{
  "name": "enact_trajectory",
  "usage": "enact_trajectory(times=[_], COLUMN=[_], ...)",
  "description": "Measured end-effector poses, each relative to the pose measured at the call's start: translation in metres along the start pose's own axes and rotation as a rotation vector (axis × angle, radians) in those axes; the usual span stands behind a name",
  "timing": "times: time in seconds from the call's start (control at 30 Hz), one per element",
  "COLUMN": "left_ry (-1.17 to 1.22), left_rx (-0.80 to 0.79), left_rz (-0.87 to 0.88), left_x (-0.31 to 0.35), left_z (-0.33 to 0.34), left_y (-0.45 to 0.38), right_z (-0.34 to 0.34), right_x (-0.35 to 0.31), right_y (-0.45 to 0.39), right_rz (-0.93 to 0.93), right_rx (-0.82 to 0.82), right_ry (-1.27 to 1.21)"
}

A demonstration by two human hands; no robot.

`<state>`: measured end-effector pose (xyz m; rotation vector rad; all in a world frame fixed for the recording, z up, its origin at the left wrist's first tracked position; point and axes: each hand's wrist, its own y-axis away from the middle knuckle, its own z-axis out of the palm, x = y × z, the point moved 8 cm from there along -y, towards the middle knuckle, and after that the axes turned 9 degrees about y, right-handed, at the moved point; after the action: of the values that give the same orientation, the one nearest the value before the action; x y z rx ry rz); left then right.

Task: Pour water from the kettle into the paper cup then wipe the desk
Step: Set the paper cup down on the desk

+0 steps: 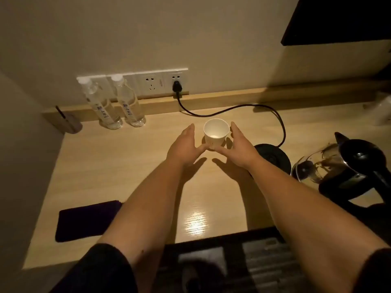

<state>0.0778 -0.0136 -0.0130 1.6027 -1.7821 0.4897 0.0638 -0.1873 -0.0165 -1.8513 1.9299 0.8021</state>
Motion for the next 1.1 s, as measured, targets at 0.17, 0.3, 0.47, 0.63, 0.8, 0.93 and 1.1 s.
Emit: enact_trajectory(times=[0.17,0.3,0.47,0.63,0.8,0.93,1.1], left_ry=[0.232,0.385,0.418,0.477,0.482,0.478,0.485], left_rx=[-0.003,0.048,0.103,0.178,0.205,0.223,0.224], left_rz=[-0.005,0.036,-0.003,-0.068,-0.103,-0.118,-0.105], left_x=[0.0,0.006,0.008,0.007,0.009,0.011,0.012], left_z=[0.017,0.015,0.014,0.026,0.052,0.065,0.073], left_y=[-0.016,-0.009,0.036,0.103,0.16,0.175,0.173], right_z=[0.01,0.005,0.001,0.008,0.021,0.022,0.024], right_x=[0.001,-0.004,-0.009,-0.013,0.004,0.015,0.023], right_y=[-0.013,-0.012,0.023,0.078,0.128,0.144,0.143], right_rz=[0.025,0.014,-0.013,-0.084,-0.105,-0.121,-0.114], right_rx=[-0.028,0.005,-0.036,-0.105,-0.174,-0.176,-0.161], right_ry=[-0.183,-0.26,-0.265,-0.27,-0.262,-0.263,-0.248])
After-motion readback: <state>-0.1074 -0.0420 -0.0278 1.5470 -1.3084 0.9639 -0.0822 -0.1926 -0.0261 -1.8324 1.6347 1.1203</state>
